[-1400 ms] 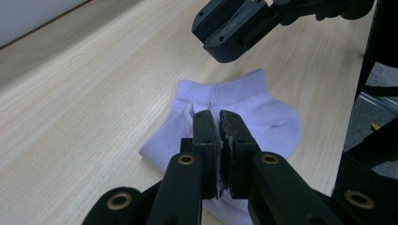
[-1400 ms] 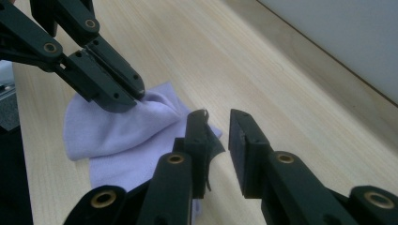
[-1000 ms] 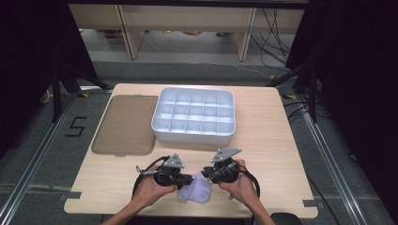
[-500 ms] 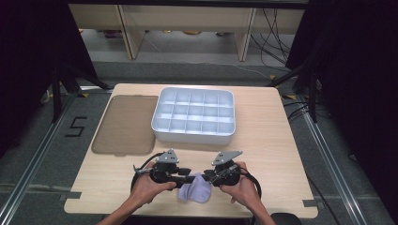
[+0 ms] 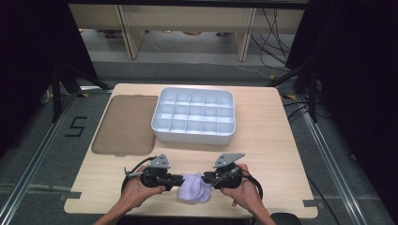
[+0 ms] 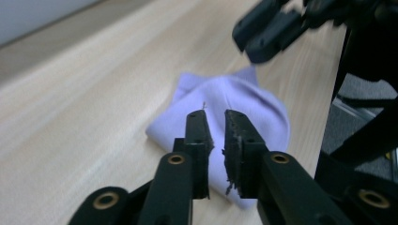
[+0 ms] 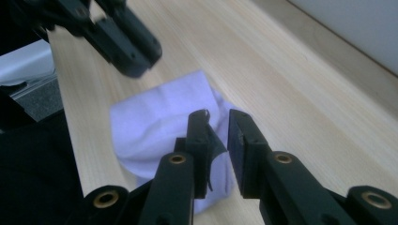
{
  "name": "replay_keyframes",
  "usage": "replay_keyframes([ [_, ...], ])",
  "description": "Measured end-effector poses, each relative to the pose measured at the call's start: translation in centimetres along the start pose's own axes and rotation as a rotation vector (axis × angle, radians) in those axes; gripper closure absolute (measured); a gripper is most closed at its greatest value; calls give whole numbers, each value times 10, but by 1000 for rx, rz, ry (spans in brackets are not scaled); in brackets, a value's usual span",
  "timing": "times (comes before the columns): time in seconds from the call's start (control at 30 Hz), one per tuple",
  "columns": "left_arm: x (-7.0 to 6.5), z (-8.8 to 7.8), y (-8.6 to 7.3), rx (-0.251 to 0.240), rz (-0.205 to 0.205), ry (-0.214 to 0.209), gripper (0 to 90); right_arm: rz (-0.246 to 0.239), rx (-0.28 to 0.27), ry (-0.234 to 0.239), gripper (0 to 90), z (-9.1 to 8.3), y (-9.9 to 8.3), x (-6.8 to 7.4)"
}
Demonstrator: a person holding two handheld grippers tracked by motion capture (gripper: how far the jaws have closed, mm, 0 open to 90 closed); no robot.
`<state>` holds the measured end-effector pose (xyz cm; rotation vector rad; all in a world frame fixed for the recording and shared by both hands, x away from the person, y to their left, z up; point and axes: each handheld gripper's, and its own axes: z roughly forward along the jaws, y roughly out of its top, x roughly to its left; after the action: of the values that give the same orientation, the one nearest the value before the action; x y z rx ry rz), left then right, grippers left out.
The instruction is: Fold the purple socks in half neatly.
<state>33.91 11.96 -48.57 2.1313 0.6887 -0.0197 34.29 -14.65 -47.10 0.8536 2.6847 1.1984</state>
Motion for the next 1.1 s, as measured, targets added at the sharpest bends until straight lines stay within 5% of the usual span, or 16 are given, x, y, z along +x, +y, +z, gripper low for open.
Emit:
replay_keyframes([
  [0.27, -8, 12, -16, 72, 28, -11, 847, -49, -16, 37, 861, 4, 8, 15],
  [0.47, -15, 19, -16, 103, 85, 5, 845, -114, 43, 73, 867, 16, 7, 25],
  [0.57, -15, 20, -15, 108, 95, 8, 845, -125, 102, 36, 868, 21, 3, 25],
  [0.9, -17, 21, -15, 98, 93, 20, 849, -91, 183, 0, 875, 25, -9, 14],
  [1.1, -11, 15, -1, 40, 105, 58, 842, -98, 166, 11, 870, 26, -9, 13],
])
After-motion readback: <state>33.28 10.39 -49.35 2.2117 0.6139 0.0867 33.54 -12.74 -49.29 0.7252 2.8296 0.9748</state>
